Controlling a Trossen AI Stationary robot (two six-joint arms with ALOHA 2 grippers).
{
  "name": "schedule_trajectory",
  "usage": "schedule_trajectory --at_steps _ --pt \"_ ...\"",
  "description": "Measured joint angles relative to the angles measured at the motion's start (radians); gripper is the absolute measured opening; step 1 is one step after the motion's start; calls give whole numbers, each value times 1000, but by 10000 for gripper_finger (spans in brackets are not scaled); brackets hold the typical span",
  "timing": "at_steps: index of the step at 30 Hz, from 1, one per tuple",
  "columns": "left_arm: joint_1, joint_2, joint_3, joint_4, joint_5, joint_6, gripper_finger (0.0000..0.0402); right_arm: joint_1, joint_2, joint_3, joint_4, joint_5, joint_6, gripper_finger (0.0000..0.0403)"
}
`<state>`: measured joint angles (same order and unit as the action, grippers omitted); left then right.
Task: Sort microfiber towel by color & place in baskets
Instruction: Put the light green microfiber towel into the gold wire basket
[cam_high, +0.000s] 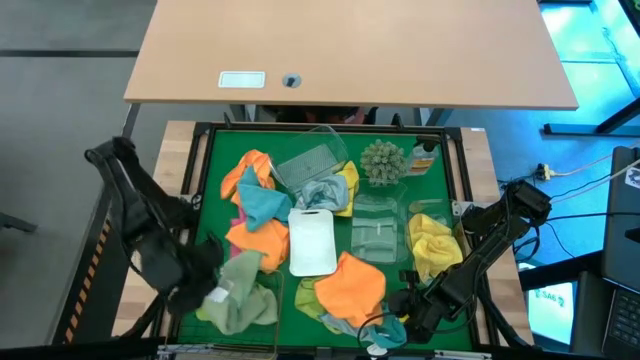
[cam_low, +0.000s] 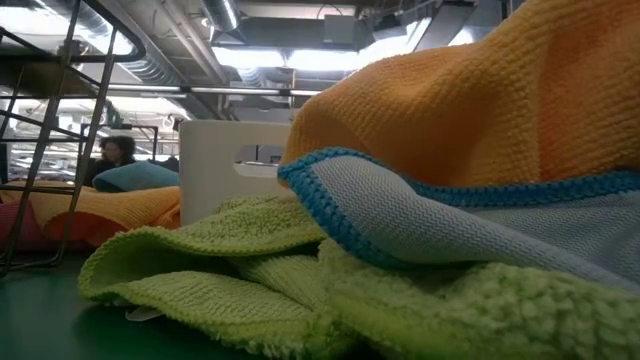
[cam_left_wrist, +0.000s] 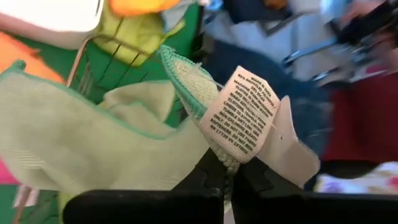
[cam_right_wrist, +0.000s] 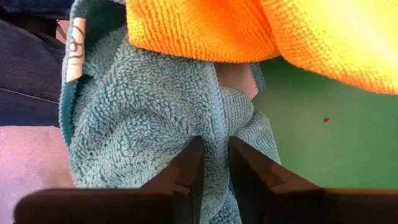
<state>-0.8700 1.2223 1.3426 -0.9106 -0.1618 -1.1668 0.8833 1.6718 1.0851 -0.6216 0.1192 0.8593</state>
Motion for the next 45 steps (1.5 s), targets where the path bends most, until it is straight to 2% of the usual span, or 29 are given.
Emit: schedule_trajectory --at_steps 10,19,22,29,38,45 --pt "0 236 0 -130 -2 25 2 0 0 0 0 -1 0 6" --pt "1 417 0 -165 -1 28 28 0 0 0 0 -3 0 5" --pt "1 460 0 -166 41 28 30 0 0 0 0 -3 0 4" --pt "18 488 0 -166 145 24 31 0 0 0 0 -3 0 3" --pt "58 483 0 -165 199 49 31 0 0 48 -17 0 -7 2" --pt "74 483 0 -166 200 51 31 0 0 126 -116 2 -30 1"
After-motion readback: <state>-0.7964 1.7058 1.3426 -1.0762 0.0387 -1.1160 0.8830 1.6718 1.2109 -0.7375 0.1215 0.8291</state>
